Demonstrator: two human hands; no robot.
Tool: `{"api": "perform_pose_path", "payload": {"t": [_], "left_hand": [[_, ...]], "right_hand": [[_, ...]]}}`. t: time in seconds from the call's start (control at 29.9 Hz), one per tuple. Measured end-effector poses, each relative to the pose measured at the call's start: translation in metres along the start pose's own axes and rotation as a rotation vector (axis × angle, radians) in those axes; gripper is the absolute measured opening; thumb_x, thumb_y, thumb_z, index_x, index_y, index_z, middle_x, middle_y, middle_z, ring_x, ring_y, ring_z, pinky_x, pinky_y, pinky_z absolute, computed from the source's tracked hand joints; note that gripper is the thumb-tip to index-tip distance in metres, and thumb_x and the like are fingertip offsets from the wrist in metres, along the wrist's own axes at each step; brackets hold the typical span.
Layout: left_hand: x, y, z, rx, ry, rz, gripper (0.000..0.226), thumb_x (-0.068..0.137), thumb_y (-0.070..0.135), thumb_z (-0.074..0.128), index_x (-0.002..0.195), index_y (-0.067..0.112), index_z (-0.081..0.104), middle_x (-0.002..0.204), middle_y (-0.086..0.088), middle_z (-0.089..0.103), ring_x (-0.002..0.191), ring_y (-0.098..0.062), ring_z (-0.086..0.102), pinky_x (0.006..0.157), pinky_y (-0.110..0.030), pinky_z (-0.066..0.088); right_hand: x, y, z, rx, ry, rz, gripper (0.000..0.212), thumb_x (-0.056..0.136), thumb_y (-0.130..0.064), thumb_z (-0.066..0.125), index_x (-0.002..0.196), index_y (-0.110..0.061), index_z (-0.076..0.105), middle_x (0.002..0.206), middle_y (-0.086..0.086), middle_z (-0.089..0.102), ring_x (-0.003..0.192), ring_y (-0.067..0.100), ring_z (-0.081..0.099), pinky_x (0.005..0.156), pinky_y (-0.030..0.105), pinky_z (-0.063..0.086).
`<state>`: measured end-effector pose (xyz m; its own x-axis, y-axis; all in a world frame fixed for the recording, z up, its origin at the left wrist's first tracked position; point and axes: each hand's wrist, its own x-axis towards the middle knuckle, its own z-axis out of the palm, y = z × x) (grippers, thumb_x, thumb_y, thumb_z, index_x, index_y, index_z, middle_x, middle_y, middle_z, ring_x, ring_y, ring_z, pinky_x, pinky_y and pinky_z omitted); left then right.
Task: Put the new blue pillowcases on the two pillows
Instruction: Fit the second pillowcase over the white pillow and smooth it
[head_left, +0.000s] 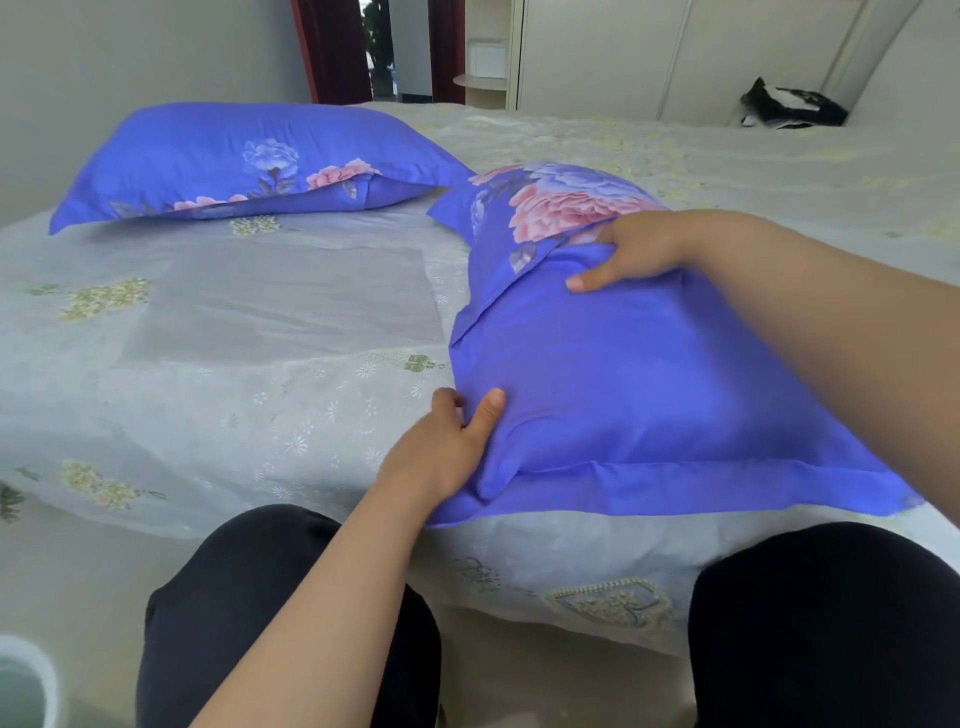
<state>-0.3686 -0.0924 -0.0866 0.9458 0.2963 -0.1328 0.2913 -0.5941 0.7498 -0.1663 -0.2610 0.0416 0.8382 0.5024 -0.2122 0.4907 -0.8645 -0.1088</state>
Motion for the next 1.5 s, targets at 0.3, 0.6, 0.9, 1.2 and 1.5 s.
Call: {"api": "perform_pose_path", "payload": {"t": [0.3,0.6,0.9,1.2,1.5], "left_hand": [[0.029,0.012,-0.008,-0.315,0.32,0.228,0.034,0.095,0.033,0.049,0.128,0.023,0.048,0.117,0.003,0.059,0.107,-0.02,0.057,0.089,-0.029,0.044],[0.01,0.009,0.004,0.406,0.516,0.661,0.04,0.093,0.032,0.045,0.13,0.021,0.054,0.147,-0.006,0.04,0.127,-0.031,0.043,0.101,-0.041,0.039],[0.002,0.025,0.045,0.724,0.347,0.519,0.066,0.089,0.061,0.027,0.134,0.019,0.051,0.139,-0.005,0.051,0.118,-0.033,0.054,0.092,-0.045,0.045],[-0.006,0.089,0.098,0.728,0.317,0.789,0.055,0.088,0.05,0.039,0.13,0.018,0.054,0.143,-0.004,0.047,0.131,-0.031,0.043,0.105,-0.053,0.035],[0.021,0.134,0.132,0.743,0.124,0.824,0.056,0.087,0.059,0.026,0.13,0.035,0.053,0.143,0.005,0.046,0.136,-0.027,0.037,0.112,-0.047,0.022]], "right_hand": [[-0.009,0.024,0.015,-0.216,0.727,0.109,0.028,0.094,-0.033,0.049,0.111,-0.01,0.053,0.11,0.019,0.062,0.103,0.036,0.058,0.082,0.039,0.038],[-0.053,0.051,0.078,0.307,0.805,-0.008,0.043,0.088,-0.043,0.059,0.12,-0.016,0.052,0.123,0.007,0.05,0.119,0.026,0.047,0.102,0.039,0.037],[-0.119,0.096,0.128,0.675,0.581,0.35,0.056,0.09,-0.055,0.049,0.133,-0.02,0.045,0.136,0.005,0.043,0.122,0.02,0.047,0.101,0.03,0.035],[-0.161,0.13,0.154,1.07,0.182,0.489,0.059,0.09,-0.061,0.043,0.1,-0.007,0.064,0.084,0.011,0.068,0.069,0.024,0.061,0.07,0.033,0.054],[-0.186,0.145,0.147,0.821,0.449,0.084,0.033,0.071,-0.032,0.08,0.085,-0.03,0.049,0.08,-0.01,0.048,0.064,0.007,0.044,0.063,0.02,0.039]]}}
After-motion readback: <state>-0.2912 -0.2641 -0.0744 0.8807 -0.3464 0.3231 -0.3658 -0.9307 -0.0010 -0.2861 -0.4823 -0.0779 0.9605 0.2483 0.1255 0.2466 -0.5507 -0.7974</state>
